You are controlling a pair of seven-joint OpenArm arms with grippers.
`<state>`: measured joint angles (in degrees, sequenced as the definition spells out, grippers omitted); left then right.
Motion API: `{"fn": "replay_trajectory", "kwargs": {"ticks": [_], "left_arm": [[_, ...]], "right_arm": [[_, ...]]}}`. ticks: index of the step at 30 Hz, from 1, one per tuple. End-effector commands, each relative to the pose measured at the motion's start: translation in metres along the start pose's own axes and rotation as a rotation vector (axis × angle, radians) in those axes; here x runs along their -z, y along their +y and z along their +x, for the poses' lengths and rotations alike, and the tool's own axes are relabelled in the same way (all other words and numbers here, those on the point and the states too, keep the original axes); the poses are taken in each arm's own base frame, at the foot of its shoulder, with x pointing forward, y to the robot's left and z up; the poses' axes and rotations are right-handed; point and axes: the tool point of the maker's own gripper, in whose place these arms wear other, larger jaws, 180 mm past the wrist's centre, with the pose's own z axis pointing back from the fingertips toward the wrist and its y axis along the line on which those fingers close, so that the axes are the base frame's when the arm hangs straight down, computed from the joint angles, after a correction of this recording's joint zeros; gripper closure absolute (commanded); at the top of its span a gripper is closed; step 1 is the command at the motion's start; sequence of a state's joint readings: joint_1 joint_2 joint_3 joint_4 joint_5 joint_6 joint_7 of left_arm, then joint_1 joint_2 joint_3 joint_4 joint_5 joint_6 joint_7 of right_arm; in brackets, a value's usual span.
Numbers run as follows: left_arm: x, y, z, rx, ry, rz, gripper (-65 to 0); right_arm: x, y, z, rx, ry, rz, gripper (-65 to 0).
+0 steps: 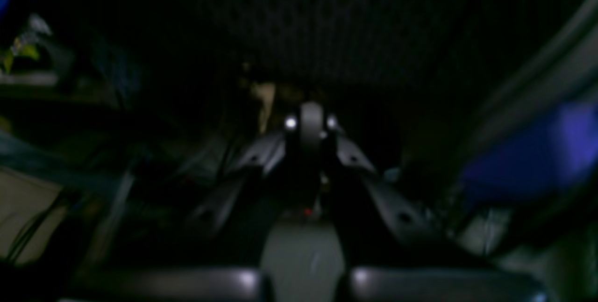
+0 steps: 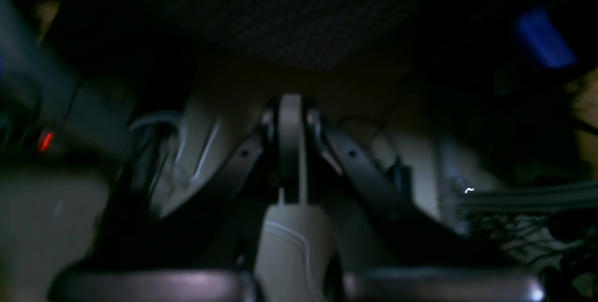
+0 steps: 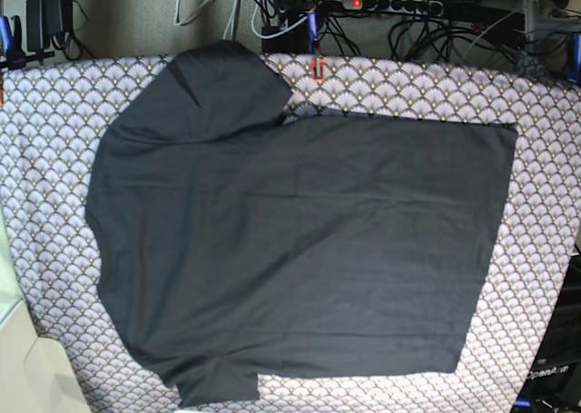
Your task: Fold the T-shirt properly
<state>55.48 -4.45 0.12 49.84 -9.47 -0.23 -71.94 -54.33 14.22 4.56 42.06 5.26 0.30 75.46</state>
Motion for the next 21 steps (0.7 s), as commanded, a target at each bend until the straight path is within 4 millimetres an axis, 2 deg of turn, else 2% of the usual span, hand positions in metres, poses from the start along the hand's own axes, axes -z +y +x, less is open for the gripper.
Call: {"fn": "replay_trajectory", "kwargs": {"ticks": [1, 6, 10, 13, 17, 19, 21], "left_arm": [[-0.005, -0.001, 0.009, -0.005, -0.012, -0.004, 0.0], [0.031, -0.008, 0.045, -0.027, -0.03, -0.044, 0.0], [0.061, -0.017, 0.084, -0.051, -0.09, -0.063, 0.0], [0.089, -0.005, 0.12, -0.03, -0.12, -0.038, 0.0], [0.118, 0.015, 0.161, 0.012, -0.114, 0.009, 0.0], [0.134, 0.023, 0.186, 0.018, -0.121, 0.03, 0.0], [0.147, 0.039, 0.197, 0.01, -0.091, 0.07, 0.0]], "right_arm": [[-0.005, -0.008, 0.016, -0.008, -0.042, -0.008, 0.0], [0.029, -0.007, 0.078, 0.017, -0.101, 0.043, 0.0], [0.058, 0.003, 0.136, 0.048, -0.161, 0.087, 0.0], [0.084, 0.008, 0.174, 0.084, -0.161, 0.119, 0.0], [0.114, 0.02, 0.207, 0.131, -0.131, 0.18, 0.0], [0.127, 0.03, 0.212, 0.155, -0.102, 0.227, 0.0], [0.142, 0.039, 0.215, 0.206, -0.079, 0.277, 0.0]]}}
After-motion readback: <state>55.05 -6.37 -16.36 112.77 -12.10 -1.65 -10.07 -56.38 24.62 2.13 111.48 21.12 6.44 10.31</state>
